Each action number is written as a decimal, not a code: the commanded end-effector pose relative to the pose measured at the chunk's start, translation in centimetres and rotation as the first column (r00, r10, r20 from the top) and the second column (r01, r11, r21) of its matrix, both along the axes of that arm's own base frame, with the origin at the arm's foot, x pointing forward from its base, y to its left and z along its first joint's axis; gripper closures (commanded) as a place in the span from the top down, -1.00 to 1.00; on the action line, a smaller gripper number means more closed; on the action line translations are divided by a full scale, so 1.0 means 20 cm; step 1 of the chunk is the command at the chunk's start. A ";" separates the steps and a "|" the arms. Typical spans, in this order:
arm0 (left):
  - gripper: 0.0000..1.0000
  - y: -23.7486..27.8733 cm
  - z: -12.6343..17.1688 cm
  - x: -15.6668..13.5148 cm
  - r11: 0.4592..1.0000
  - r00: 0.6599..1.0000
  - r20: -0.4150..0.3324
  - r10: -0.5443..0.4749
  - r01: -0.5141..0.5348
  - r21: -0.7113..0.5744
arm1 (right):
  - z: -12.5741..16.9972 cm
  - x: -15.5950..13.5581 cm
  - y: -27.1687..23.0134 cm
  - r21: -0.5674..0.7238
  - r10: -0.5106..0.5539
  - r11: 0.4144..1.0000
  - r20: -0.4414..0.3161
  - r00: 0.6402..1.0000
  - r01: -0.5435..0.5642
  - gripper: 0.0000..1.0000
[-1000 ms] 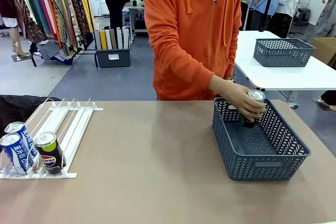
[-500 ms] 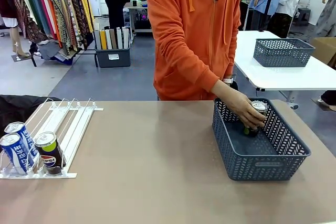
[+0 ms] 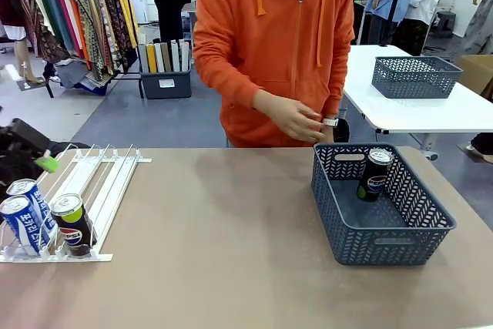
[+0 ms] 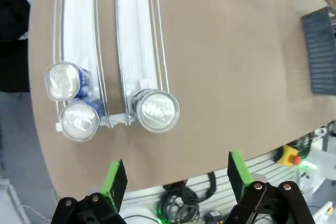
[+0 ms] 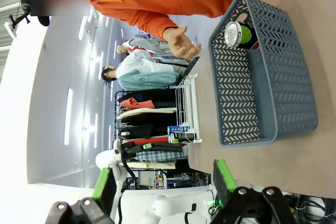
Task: Retrieve and store the cans from the dispenser.
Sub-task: Pick up the last remaining can from one row of the Automatic Can Dispenser and place it in the middle of the table.
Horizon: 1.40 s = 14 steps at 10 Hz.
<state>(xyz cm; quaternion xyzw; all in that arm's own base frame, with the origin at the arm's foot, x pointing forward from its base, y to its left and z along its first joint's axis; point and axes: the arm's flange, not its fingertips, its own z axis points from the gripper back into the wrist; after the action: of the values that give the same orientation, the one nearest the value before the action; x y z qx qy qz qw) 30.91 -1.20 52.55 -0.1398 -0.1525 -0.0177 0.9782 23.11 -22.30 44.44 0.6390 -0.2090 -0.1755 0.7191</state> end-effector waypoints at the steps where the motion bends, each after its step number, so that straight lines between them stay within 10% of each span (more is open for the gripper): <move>1: 1.00 -0.05 -0.21 0.00 0.999 1.000 -0.009 -0.022 0.022 0.030 | 0.03 0.01 0.00 0.020 -0.007 1.000 -0.001 1.000 0.007 1.00; 8: 1.00 -0.18 -0.65 0.11 0.982 0.976 -0.213 -0.047 0.085 0.170 | 0.03 0.01 0.00 0.020 -0.007 1.000 -0.001 1.000 0.007 1.00; 14: 1.00 -0.22 -0.73 0.13 0.973 0.980 -0.198 -0.034 0.077 0.217 | 0.03 0.01 0.00 0.020 -0.007 1.000 -0.001 1.000 0.007 1.00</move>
<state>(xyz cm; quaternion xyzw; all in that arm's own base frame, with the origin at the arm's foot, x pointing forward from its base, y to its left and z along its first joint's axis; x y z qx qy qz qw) 37.45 -5.81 40.57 -0.0537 -0.0362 -0.0610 0.9960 23.10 -22.31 44.44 0.6390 -0.2090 -0.1755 0.7191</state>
